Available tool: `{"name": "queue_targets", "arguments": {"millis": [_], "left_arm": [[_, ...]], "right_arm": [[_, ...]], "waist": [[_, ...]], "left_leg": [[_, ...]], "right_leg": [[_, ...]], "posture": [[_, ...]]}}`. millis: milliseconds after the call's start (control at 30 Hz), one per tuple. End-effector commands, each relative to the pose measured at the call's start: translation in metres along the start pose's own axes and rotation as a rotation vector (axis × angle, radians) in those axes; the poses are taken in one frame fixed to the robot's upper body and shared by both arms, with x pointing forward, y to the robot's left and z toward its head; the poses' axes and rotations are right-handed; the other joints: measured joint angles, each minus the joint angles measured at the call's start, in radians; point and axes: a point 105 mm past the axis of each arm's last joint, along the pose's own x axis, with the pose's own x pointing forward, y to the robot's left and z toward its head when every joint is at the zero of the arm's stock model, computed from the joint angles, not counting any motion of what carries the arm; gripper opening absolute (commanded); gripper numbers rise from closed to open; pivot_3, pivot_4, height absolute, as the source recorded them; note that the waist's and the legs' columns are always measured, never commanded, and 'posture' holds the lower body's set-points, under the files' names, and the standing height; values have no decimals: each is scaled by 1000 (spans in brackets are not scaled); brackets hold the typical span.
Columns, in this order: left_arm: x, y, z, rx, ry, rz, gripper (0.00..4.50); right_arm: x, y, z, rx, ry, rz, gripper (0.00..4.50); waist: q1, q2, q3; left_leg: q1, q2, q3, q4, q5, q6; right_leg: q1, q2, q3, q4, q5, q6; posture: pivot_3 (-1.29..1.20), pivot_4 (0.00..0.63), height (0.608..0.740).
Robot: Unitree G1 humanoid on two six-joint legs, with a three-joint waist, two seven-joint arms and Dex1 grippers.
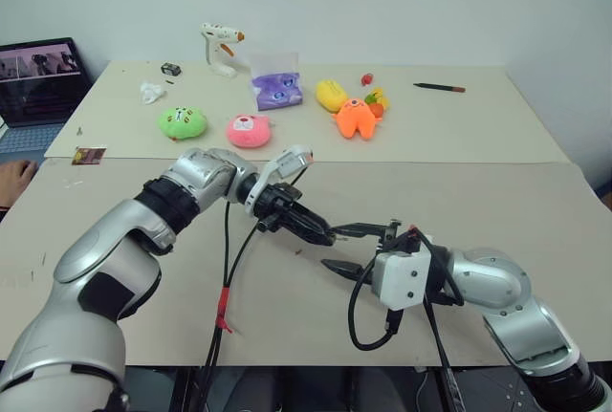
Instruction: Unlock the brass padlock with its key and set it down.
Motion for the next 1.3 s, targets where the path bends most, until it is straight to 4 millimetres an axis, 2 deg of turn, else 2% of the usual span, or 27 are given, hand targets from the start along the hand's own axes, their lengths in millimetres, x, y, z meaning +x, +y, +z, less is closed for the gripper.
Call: {"name": "queue_targets", "arguments": {"millis": [33, 67, 133, 567, 633, 667, 767, 900, 1067, 1200, 1300], "left_arm": [[-1, -6, 10, 48, 5, -10, 819], [-1, -6, 10, 46, 5, -13, 819], [-1, -7, 9, 48, 9, -15, 819], [0, -7, 9, 55, 12, -16, 819], [0, -6, 9, 55, 11, -17, 1829], [0, -6, 9, 57, 9, -16, 1995], [-2, -4, 13, 72, -7, -3, 3130], [-10, 0, 27, 86, -69, 35, 3130], [-36, 3, 56, 122, -219, 121, 3130], [-46, 6, 54, 110, -250, 169, 3130], [-46, 4, 44, 87, -224, 166, 2466]], "right_arm": [[-3, -8, 9, -27, -37, -38, 1082], [-3, -7, 9, -25, -37, -37, 620], [-4, -7, 9, -23, -39, -38, 111], [-2, -9, 9, -31, -34, -49, 93], [-2, -9, 9, -31, -34, -51, 93], [-2, -9, 9, -31, -34, -52, 93], [-2, -9, 9, -30, -32, -51, 93], [-2, -8, 8, -24, -28, -51, 93], [-3, -8, 5, -15, -18, -54, 93], [-3, -10, 3, -11, -13, -61, 93], [-4, -11, 1, -8, -9, -65, 93]], "waist": [[0, 0, 0], [0, 0, 0], [0, 0, 0], [0, 0, 0], [0, 0, 0], [0, 0, 0], [0, 0, 0], [2, 0, 0], [0, 0, 0], [-3, 0, 0], [-2, 0, 0]], "left_leg": [[0, 0, 0, 0, 0, 0], [0, 0, 0, 0, 0, 0], [0, 0, 0, 0, 0, 0], [0, 0, 0, 0, 0, 0], [0, 0, 0, 0, 0, 0], [0, 0, 0, 0, 0, 0], [0, 0, 0, 0, 0, 0], [0, 0, 0, 0, 0, 0], [0, 0, 0, 0, 0, 0], [0, -1, 0, 0, 0, 0], [0, -1, 0, 0, 0, 0]], "right_leg": [[0, 0, 0, 0, 0, 0], [0, 0, 0, 0, 0, 0], [0, 0, 0, 0, 0, 0], [0, 0, 0, 0, 0, 0], [0, 0, 0, 0, 0, 0], [0, 0, 0, 0, 0, 0], [0, 0, 0, 0, 0, 0], [0, 0, 0, 0, 0, 0], [0, 0, 0, 0, 0, 0], [0, 0, 0, 0, 0, 1], [0, 0, 0, 0, 0, 1]], "posture": [[0, 150, 738], [0, 150, 738], [0, 150, 738], [0, 150, 738], [0, 150, 738], [0, 150, 738], [0, 150, 738], [0, 150, 738], [0, 150, 738], [0, 150, 738], [0, 150, 738]]}}
